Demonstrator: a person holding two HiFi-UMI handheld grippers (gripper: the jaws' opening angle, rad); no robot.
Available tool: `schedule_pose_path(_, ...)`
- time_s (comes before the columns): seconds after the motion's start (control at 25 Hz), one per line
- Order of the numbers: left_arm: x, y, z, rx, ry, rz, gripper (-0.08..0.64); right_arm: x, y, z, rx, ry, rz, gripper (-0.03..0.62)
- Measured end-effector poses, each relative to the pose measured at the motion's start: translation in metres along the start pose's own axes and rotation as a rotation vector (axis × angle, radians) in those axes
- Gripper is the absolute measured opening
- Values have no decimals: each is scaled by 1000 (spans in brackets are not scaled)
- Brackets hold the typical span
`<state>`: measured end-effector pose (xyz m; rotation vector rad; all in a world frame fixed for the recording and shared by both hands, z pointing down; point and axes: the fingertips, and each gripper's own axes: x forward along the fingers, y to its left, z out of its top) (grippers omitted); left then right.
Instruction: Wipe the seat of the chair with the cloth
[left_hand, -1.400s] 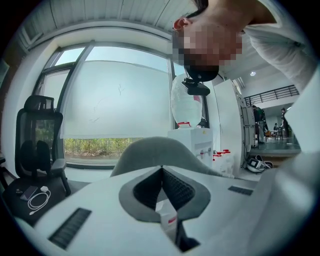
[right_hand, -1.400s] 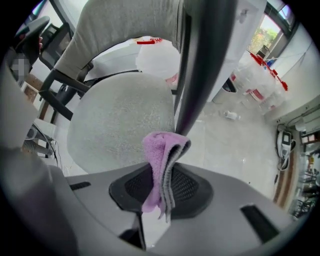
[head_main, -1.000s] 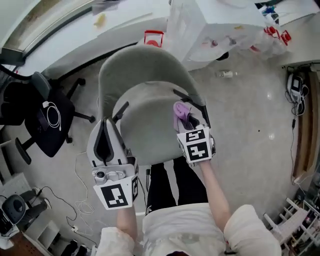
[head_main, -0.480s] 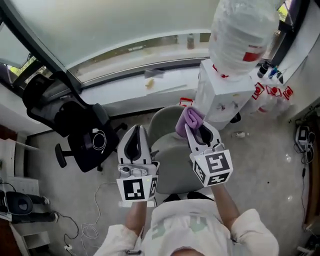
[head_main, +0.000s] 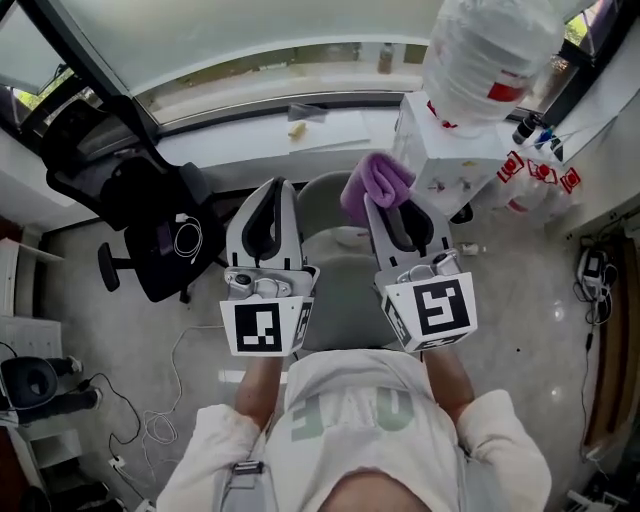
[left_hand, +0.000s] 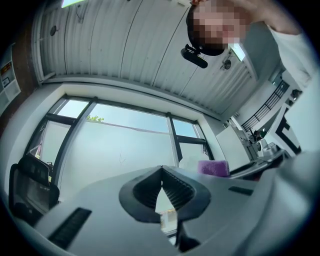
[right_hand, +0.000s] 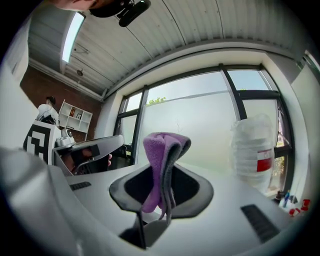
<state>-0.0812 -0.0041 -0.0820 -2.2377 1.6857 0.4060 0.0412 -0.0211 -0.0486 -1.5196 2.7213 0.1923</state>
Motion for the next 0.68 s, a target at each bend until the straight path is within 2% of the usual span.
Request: schedule_pose_path(0.68,-8,-3,25,4,-31,4,12,-9,10,8,-35,-15,-5,94)
